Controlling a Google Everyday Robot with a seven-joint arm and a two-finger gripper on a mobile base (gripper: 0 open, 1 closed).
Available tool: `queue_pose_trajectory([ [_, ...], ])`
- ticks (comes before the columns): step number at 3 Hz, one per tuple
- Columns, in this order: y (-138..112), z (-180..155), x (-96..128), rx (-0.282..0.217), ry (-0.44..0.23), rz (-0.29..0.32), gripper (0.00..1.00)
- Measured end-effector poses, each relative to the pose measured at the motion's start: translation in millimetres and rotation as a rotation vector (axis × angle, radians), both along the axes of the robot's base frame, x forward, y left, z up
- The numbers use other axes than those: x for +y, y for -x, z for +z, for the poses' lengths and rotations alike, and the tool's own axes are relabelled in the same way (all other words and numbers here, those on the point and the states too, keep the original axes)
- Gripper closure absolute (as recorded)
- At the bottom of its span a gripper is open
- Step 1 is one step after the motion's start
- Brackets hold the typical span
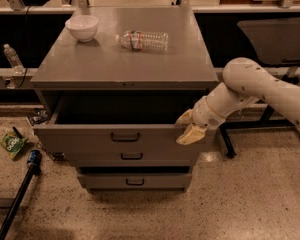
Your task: Open top drawer
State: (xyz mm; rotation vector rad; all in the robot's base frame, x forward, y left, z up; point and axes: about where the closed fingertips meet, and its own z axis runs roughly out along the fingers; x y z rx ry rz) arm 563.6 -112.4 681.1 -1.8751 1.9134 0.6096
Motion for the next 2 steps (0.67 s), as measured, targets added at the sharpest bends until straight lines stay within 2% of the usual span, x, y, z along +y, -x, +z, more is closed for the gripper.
queue_pose_trajectory([
  [1, 1.3, 0.6, 0.1, 0.005, -0.001, 0.0, 0.87],
  [2, 1.4, 1.5, 0.1, 0.005, -0.001, 0.0, 1.0],
])
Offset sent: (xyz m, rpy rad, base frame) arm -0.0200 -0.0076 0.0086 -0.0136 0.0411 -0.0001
